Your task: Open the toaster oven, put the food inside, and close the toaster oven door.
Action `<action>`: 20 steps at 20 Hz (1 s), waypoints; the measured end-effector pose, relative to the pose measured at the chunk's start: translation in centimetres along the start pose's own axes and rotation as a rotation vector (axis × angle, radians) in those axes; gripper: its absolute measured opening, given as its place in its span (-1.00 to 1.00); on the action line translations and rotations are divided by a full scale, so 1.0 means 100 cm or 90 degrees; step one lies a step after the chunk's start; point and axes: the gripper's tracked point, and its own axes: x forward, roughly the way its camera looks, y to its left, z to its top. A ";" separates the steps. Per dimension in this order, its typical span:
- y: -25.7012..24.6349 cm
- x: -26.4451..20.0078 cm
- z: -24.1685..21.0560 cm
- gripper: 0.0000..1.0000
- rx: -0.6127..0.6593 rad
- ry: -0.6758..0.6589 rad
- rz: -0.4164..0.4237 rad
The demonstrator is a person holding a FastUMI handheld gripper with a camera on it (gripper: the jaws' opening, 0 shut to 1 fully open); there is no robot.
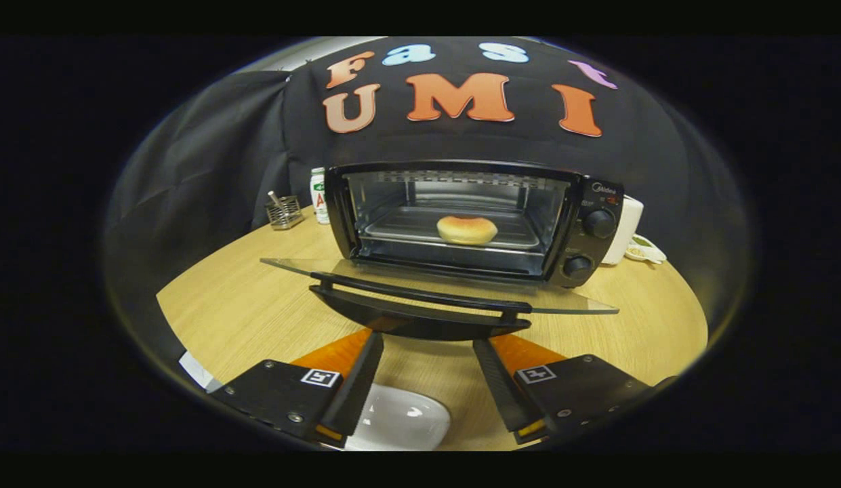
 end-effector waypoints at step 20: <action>-0.032 0.054 0.127 0.59 -0.021 -0.130 -0.092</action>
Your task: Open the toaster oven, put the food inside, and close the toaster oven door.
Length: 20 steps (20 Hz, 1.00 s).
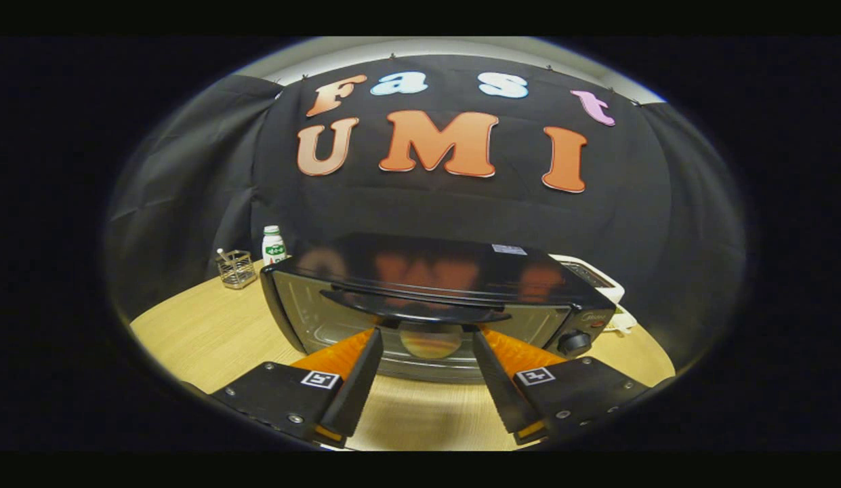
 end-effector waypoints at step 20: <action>-0.066 -0.200 0.129 0.64 -0.010 -0.309 0.008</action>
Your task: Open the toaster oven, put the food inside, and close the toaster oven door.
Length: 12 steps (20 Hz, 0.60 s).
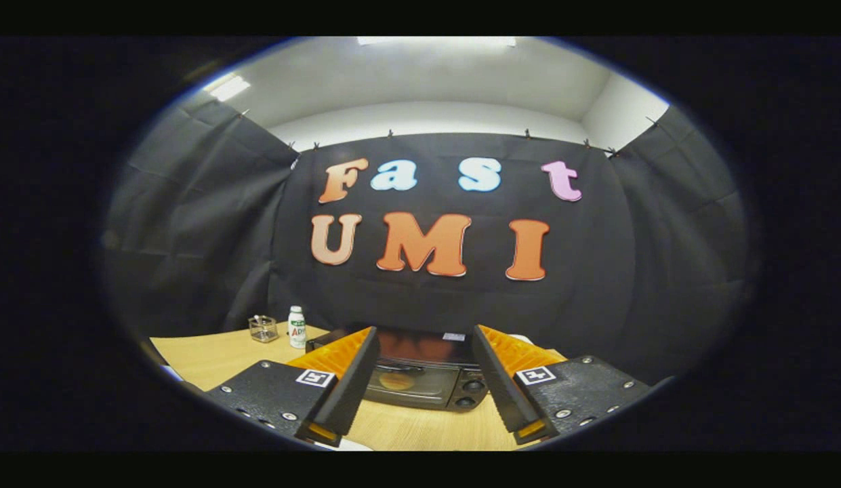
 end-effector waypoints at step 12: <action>-0.035 -0.060 0.049 0.84 -0.005 -0.124 -0.050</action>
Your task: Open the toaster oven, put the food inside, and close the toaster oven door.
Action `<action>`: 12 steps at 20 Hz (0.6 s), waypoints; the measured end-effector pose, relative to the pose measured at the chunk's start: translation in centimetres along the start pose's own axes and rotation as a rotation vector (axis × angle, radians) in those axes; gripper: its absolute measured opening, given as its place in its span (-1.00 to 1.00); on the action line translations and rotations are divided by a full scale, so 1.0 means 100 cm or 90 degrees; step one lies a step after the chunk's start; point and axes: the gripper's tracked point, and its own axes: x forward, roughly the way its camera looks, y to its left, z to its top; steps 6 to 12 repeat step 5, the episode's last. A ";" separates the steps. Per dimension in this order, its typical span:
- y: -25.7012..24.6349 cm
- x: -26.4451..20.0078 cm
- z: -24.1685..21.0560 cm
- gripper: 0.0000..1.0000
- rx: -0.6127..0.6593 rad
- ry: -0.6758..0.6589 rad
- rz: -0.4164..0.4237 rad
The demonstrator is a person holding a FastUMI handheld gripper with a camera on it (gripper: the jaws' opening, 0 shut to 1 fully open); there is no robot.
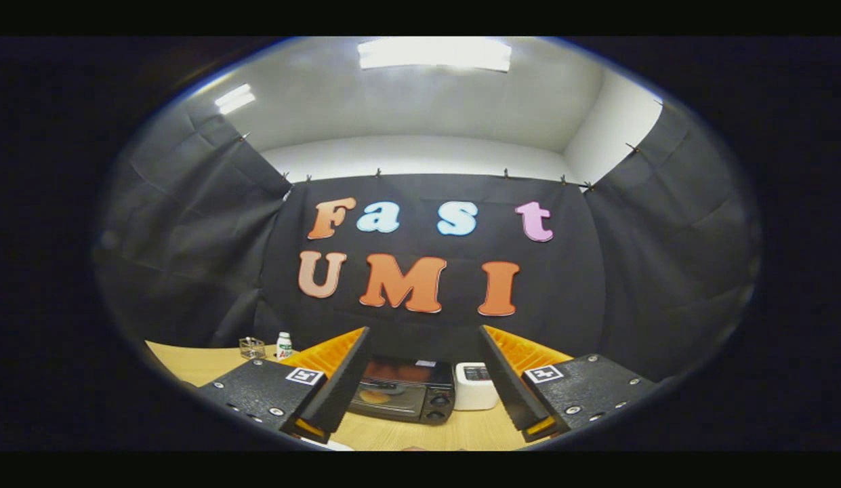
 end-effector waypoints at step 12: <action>-0.017 -0.012 0.004 0.87 0.012 -0.008 -0.018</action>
